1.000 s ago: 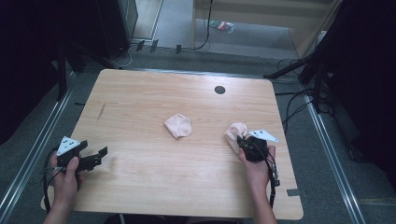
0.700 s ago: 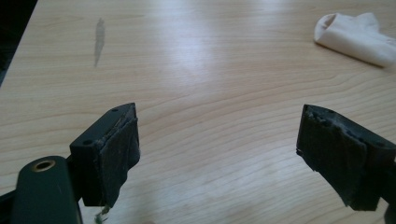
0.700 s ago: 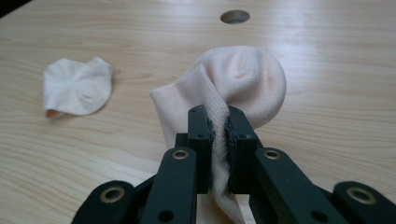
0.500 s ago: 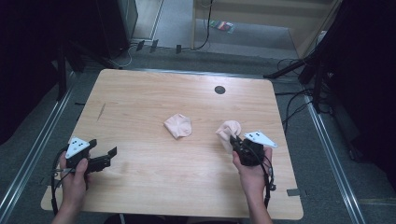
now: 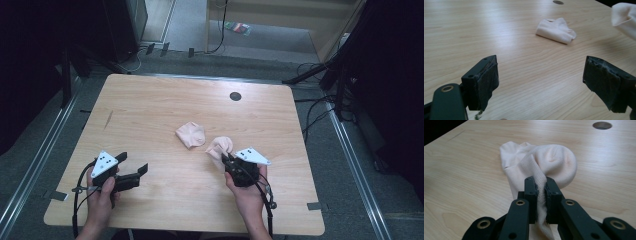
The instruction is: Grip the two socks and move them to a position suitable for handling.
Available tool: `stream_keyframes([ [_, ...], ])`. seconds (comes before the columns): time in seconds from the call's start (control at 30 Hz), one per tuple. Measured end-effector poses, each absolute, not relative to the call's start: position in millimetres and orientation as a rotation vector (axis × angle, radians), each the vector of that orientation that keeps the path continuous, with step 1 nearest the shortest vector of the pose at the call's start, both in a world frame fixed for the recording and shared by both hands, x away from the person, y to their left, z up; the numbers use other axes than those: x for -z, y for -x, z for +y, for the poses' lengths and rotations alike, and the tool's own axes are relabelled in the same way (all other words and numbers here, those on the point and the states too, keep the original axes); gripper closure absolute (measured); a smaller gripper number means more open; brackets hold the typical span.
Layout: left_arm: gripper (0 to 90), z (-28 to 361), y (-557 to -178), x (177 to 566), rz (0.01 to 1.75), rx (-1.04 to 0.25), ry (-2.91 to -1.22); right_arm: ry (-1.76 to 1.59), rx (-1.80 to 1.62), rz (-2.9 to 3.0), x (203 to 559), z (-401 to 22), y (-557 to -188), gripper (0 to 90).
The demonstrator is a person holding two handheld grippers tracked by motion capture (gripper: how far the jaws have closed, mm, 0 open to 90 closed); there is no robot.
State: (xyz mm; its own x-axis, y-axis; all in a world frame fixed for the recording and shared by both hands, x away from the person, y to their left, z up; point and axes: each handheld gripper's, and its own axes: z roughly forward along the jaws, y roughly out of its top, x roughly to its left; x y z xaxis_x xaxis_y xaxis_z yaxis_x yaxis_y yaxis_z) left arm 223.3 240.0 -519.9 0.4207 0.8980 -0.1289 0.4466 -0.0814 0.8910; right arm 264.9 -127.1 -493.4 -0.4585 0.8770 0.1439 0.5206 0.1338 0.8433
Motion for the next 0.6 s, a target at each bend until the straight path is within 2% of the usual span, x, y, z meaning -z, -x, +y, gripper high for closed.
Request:
stream_keyframes([
  [0.3, 13.3, 210, -216, 520, 1.074, -0.525, -1.741, -1.319, -1.282, 2.074, 502, -99, -254, 82.9],
  [0.6, 13.2, 198, -211, 523, 0.986, -0.488, -1.761, -1.301, -1.298, 2.142, 518, -70, -242, 81.9],
])
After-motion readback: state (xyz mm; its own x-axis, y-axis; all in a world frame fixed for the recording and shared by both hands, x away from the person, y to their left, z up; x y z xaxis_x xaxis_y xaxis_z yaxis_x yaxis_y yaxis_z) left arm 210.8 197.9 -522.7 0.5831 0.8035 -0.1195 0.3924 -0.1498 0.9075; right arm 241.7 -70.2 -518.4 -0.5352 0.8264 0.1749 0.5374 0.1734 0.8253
